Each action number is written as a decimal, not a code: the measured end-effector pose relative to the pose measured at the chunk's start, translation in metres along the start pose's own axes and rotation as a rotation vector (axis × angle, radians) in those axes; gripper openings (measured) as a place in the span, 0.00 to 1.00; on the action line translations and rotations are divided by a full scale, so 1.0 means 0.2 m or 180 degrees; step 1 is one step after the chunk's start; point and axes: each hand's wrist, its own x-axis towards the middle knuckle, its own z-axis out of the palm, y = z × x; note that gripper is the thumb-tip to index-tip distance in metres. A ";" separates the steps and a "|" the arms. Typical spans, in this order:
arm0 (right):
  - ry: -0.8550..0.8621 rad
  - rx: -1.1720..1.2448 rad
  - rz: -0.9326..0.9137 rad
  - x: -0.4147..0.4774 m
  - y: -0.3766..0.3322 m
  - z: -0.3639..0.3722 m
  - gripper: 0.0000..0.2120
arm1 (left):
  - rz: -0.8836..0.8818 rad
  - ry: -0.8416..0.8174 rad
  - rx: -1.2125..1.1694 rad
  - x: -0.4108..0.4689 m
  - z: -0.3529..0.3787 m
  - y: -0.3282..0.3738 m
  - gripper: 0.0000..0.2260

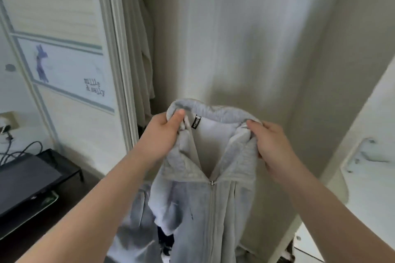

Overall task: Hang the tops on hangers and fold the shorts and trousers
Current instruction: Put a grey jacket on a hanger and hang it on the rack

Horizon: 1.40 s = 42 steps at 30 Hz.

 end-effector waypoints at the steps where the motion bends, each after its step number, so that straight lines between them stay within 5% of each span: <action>1: 0.0116 0.0022 -0.0078 0.06 -0.06 0.01 0.19 | 0.0100 -0.0078 -0.0035 0.09 -0.02 0.06 0.20; 7: 0.0670 0.0039 -0.0499 0.36 -0.52 0.08 0.18 | 0.0681 -0.0431 -0.0168 0.61 -0.16 0.47 0.22; 10: 0.0842 -0.0080 -0.0762 0.49 -0.77 0.10 0.14 | 0.0908 -0.0570 -0.0189 0.81 -0.22 0.69 0.15; 18: 0.1057 -0.0807 -0.1097 0.84 -1.43 0.05 0.11 | 0.1097 -0.0398 -0.0402 1.27 -0.28 1.28 0.14; 27: 0.1806 -0.3574 -0.1161 1.00 -1.98 -0.09 0.11 | 0.1328 -0.0274 -0.0407 1.50 -0.16 1.81 0.10; 31: 0.2963 -0.4477 -0.1654 0.99 -2.15 -0.27 0.13 | 0.1614 -0.0185 -0.0044 1.52 -0.07 1.97 0.17; 34: 0.3510 -0.5106 -0.1305 1.00 -2.20 -0.41 0.19 | 0.1686 -0.0105 0.0200 1.54 -0.01 2.02 0.19; 37: 0.3492 -0.4884 -0.0788 1.05 -2.18 -0.52 0.20 | 0.1667 -0.0031 0.0205 1.56 0.04 2.03 0.18; 42: 0.3506 -0.4940 -0.0784 1.13 -2.10 -0.57 0.19 | 0.1541 0.0017 0.0183 1.61 0.04 1.99 0.19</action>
